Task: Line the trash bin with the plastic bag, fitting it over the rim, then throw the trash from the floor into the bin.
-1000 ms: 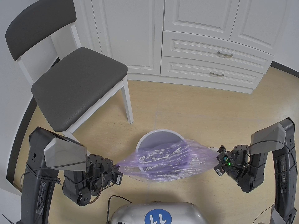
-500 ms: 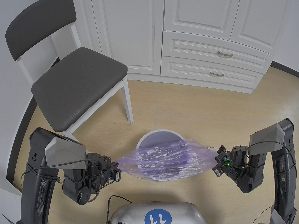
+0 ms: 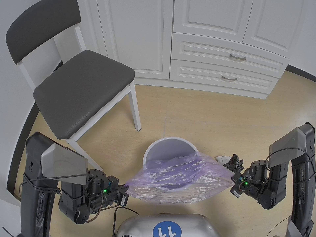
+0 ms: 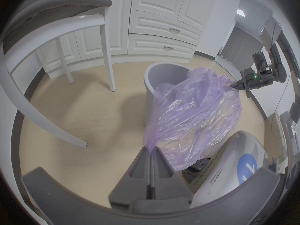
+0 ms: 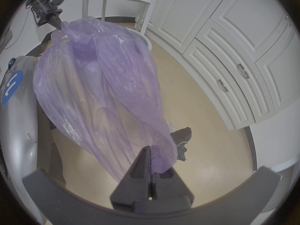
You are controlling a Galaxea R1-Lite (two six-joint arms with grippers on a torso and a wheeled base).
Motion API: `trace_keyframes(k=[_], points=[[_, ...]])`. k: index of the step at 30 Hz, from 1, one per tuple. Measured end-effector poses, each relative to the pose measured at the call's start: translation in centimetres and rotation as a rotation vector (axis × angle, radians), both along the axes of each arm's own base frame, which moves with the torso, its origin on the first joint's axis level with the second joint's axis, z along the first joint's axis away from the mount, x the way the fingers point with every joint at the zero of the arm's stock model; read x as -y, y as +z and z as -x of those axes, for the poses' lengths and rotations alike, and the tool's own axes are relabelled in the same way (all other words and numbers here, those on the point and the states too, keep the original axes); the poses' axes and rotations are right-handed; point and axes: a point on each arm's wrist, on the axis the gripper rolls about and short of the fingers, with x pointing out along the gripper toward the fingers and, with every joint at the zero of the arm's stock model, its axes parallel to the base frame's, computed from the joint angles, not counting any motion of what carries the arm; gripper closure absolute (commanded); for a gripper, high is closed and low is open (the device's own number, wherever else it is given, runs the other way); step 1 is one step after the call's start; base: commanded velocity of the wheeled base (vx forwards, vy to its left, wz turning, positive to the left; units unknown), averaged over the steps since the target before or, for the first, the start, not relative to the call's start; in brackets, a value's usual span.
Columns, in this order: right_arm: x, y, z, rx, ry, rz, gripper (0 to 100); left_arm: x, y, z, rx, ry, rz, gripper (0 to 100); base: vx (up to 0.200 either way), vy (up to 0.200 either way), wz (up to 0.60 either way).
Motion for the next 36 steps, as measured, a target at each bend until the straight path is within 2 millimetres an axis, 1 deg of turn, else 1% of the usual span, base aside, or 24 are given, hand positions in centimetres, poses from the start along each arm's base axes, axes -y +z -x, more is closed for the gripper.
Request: trace_keyframes(k=[5,7,12,17,21,27,33,34,36], points=[[-0.2,-0.9,-0.9,0.007,-0.008,0.006,100,0.7,-1.4,-0.9,0.014,0.032,-0.02,100,0.0,0.0,0.0],[-0.3,-1.1,-1.1,0.013,-0.013,0.008,100,1.0,-1.7,-1.3,0.026,0.058,-0.02,100,0.0,0.0,0.0],[-0.4,-1.2,-2.6,0.062,-0.072,-0.001,100,1.7,-2.1,-2.7,0.061,0.14,0.013,100,0.0,0.0,0.0],[-0.6,-0.7,-4.2,0.124,-0.143,-0.094,100,1.9,-1.4,-3.8,0.091,0.179,0.065,100,0.0,0.0,0.0],[-0.8,-0.5,-5.1,0.158,-0.157,-0.127,100,1.7,-0.7,-4.2,0.111,0.189,0.083,100,0.0,0.0,0.0],[-0.8,-0.6,-5.4,0.166,-0.16,-0.13,100,1.7,-0.4,-4.3,0.118,0.19,0.088,100,0.0,0.0,0.0],[-0.7,-0.7,-5.1,0.151,-0.157,-0.127,100,1.6,-0.4,-4.2,0.115,0.189,0.087,100,0.0,0.0,0.0],[-0.7,-0.8,-4.9,0.144,-0.155,-0.125,0,1.6,-0.4,-4.2,0.114,0.189,0.086,100,0.0,0.0,0.0],[-0.6,-0.7,-4.5,0.131,-0.151,-0.119,0,1.6,-0.4,-4.2,0.115,0.189,0.087,100,0.0,0.0,0.0]])
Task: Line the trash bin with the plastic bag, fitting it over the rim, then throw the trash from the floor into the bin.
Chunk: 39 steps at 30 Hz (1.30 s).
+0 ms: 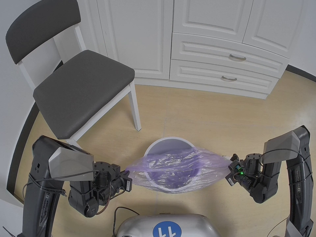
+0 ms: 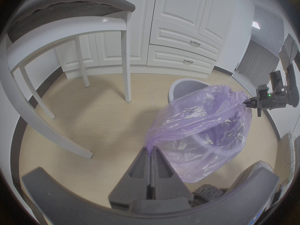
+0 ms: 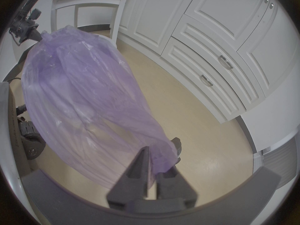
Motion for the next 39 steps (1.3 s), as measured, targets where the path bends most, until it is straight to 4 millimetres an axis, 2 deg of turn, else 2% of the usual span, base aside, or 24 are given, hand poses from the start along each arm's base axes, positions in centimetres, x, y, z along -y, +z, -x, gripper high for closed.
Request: trace_keyframes(k=[7,12,19,25,28,32,33,36,39], points=[[0.1,1.1,0.8,-0.008,0.099,-0.058,0,-0.1,0.3,0.2,0.001,-0.005,0.003,100,0.0,0.0,0.0],[1.3,2.0,1.0,-0.014,0.202,-0.153,0,-0.1,0.5,0.3,-0.001,-0.012,0.006,100,0.0,0.0,0.0],[3.8,2.6,0.6,-0.05,0.379,-0.438,0,-0.1,0.6,0.3,0.0,-0.015,0.008,100,0.0,0.0,0.0],[5.6,3.3,0.3,-0.118,0.461,-0.712,0,-0.1,0.6,0.3,0.0,-0.016,0.009,100,0.0,0.0,0.0],[6.1,3.9,0.1,-0.108,0.463,-0.74,0,-0.1,0.6,0.3,-0.001,-0.017,0.01,100,0.0,0.0,0.0],[5.8,4.7,-0.1,-0.063,0.404,-0.701,0,-0.1,0.5,0.4,-0.006,-0.014,0.016,100,0.0,0.0,0.0],[5.5,4.8,-0.2,-0.051,0.379,-0.686,0,-0.1,0.5,0.4,-0.008,-0.013,0.018,0,0.0,0.0,0.0],[4.4,5.4,-0.4,0.005,0.263,-0.617,0,-0.1,0.5,0.4,-0.011,-0.01,0.023,0,0.0,0.0,0.0],[2.4,6.1,-0.3,0.06,0.18,-0.532,0,-0.1,0.5,0.6,-0.015,-0.015,0.017,0,0.0,0.0,0.0]])
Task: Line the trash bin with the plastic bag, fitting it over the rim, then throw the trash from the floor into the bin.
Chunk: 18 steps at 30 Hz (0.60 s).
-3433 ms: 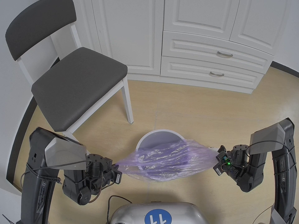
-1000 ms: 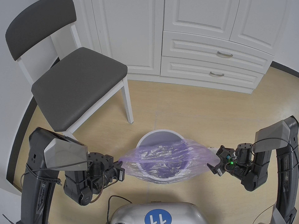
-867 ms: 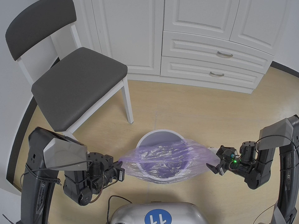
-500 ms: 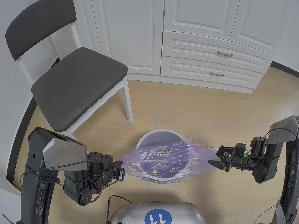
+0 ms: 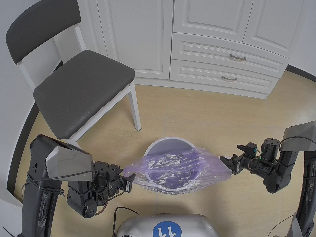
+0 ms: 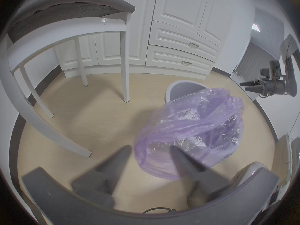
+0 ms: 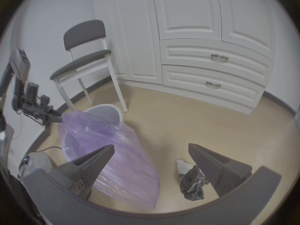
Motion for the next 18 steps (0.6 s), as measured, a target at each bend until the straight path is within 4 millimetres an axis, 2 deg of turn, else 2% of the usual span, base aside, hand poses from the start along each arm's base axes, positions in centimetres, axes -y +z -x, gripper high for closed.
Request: trace_keyframes(k=[6,11,14,18], points=[[-4.4,1.6,1.6,0.066,-0.054,0.13,0,-0.8,0.7,1.4,-0.008,-0.077,-0.063,0,0.0,0.0,0.0],[-8.0,3.4,3.3,0.141,-0.051,0.188,0,-1.8,2.9,3.5,-0.029,-0.242,-0.02,0,0.0,0.0,0.0],[-9.4,4.5,3.5,0.211,-0.019,0.241,0,-2.5,4.3,4.5,-0.033,-0.351,0.035,0,0.0,0.0,0.0],[-10.6,5.4,3.8,0.27,0.038,0.391,0,-3.6,6.1,5.2,-0.009,-0.412,0.081,0,0.0,0.0,0.0]])
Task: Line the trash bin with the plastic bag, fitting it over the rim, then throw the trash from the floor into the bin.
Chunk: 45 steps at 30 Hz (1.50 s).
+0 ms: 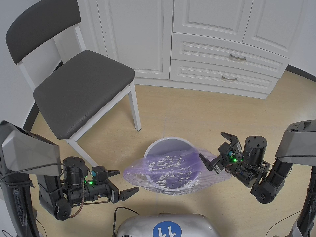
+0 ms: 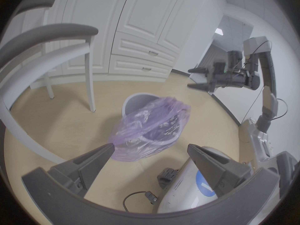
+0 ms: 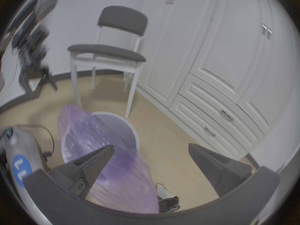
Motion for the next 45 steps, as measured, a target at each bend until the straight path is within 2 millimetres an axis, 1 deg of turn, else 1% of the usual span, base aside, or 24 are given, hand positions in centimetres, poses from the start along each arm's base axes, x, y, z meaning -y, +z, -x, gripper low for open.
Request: trace_keyframes(k=[2,5,7,10,15,18,22,23,26,30,34,38,41,45], points=[[-0.6,0.1,0.2,-0.03,0.021,0.085,0,-0.7,1.1,0.2,0.023,-0.001,0.02,0,0.0,0.0,0.0],[-1.4,0.2,0.5,-0.086,0.032,0.156,0,-1.3,2.2,0.3,0.055,0.004,0.039,0,0.0,0.0,0.0],[-2.5,0.5,0.9,-0.11,0.04,0.206,0,-2.0,3.2,0.2,0.092,0.017,0.051,0,0.0,0.0,0.0],[-4.3,1.3,1.3,-0.078,0.047,0.286,0,-2.8,4.7,0.0,0.15,0.041,0.07,0,0.0,0.0,0.0],[-6.3,2.5,1.0,-0.025,0.041,0.479,0,-4.5,7.3,-0.3,0.259,0.096,0.092,0,0.0,0.0,0.0],[-8.0,3.3,1.3,-0.009,-0.007,0.538,0,-6.0,9.3,-0.4,0.344,0.149,0.1,0,0.0,0.0,0.0],[-10.1,3.5,2.3,0.005,0.0,0.574,0,-8.4,11.7,-0.3,0.449,0.229,0.102,0,0.0,0.0,0.0],[-10.8,3.2,2.6,0.005,0.013,0.579,0,-9.3,12.5,-0.3,0.483,0.259,0.099,0,0.0,0.0,0.0],[-12.3,2.3,3.4,-0.004,0.044,0.589,0,-10.9,13.7,-0.3,0.536,0.306,0.097,0,0.0,0.0,0.0],[-13.6,1.0,4.1,-0.023,0.082,0.617,0,-12.9,14.8,-0.4,0.568,0.322,0.121,0,0.0,0.0,0.0],[-13.8,-0.5,4.5,-0.084,0.109,0.683,0,-14.8,15.7,-0.5,0.565,0.344,0.17,0,0.0,0.0,0.0],[-13.8,-1.4,4.6,-0.129,0.11,0.703,0,-16.1,16.6,-0.8,0.565,0.38,0.217,0,0.0,0.0,0.0],[-13.8,-2.1,4.5,-0.153,0.105,0.703,0,-16.6,17.1,-1.1,0.583,0.391,0.222,0,0.0,0.0,0.0],[-13.8,-3.1,3.8,-0.178,0.086,0.695,0,-16.9,17.4,-1.3,0.598,0.398,0.22,0,0.0,0.0,0.0]])
